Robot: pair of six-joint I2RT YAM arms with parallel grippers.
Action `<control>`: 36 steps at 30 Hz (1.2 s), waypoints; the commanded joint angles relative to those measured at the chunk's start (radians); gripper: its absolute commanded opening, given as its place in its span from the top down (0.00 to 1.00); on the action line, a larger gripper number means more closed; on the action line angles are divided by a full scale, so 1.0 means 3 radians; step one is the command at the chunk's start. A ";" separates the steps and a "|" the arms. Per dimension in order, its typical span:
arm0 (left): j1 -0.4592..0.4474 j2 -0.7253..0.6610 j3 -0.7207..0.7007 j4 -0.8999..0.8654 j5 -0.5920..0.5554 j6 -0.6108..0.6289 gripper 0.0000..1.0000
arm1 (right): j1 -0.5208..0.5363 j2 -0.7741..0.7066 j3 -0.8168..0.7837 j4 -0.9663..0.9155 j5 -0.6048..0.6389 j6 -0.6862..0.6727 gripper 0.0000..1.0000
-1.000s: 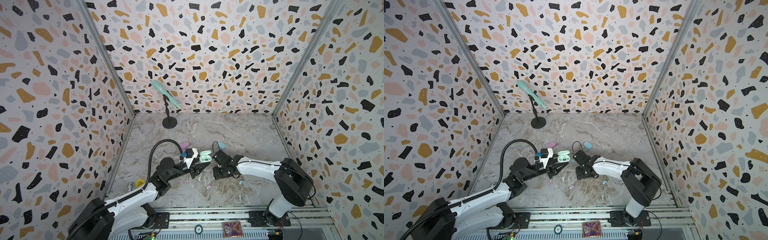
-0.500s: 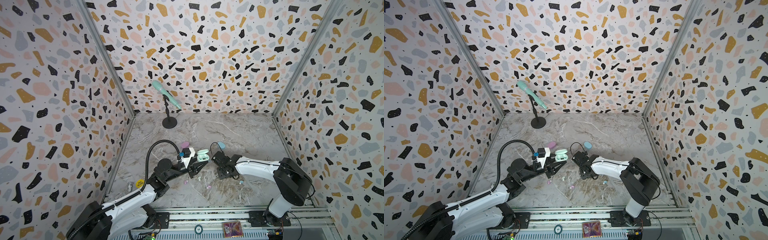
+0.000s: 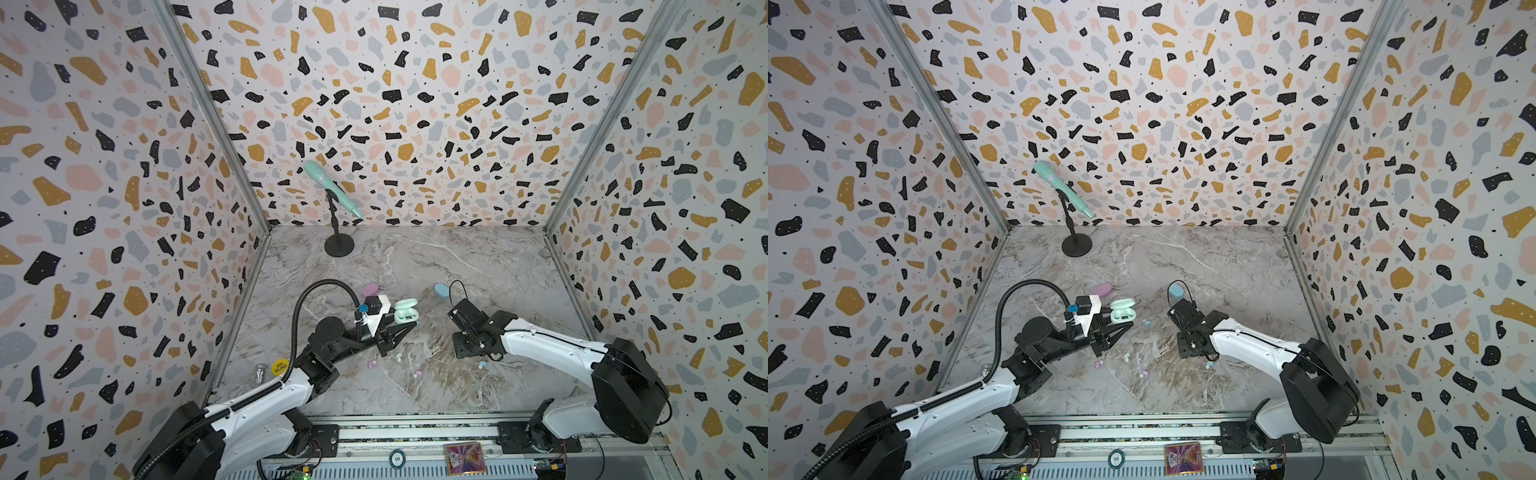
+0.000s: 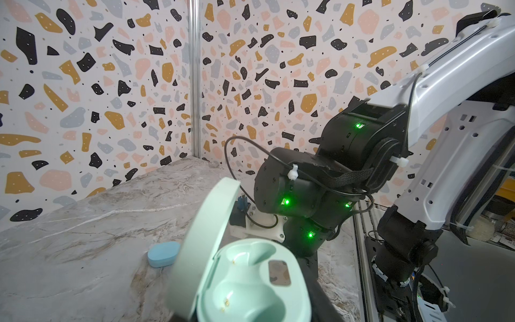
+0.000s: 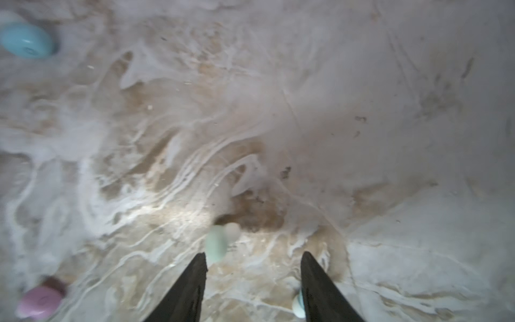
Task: Insert wireless bluetooth earbuds into charging case
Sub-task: Rotate the wireless bluetooth earbud at the center of the table.
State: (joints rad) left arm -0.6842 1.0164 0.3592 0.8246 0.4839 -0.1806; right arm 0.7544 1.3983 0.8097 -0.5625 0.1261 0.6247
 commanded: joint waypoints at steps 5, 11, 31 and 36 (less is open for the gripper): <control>0.0015 0.0001 -0.0006 0.0179 0.0026 -0.0029 0.73 | -0.0068 -0.0088 -0.0053 0.0266 -0.0428 0.0105 0.44; 0.0015 -0.0008 -0.0008 0.0173 0.0030 -0.0020 0.73 | -0.0282 -0.0120 -0.0315 0.0487 -0.0778 0.0096 0.42; 0.0015 0.0033 -0.0011 0.0240 0.0056 -0.0050 0.73 | -0.0335 -0.0020 -0.0395 0.1002 -0.1433 0.0120 0.36; 0.0015 0.0033 -0.0017 0.0249 0.0049 -0.0057 0.73 | -0.0236 -0.0025 -0.0282 0.1091 -0.1598 0.0144 0.35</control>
State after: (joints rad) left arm -0.6834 1.0298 0.3592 0.8318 0.4881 -0.1955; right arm 0.6674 1.4105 0.6785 -0.2577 -0.3115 0.6556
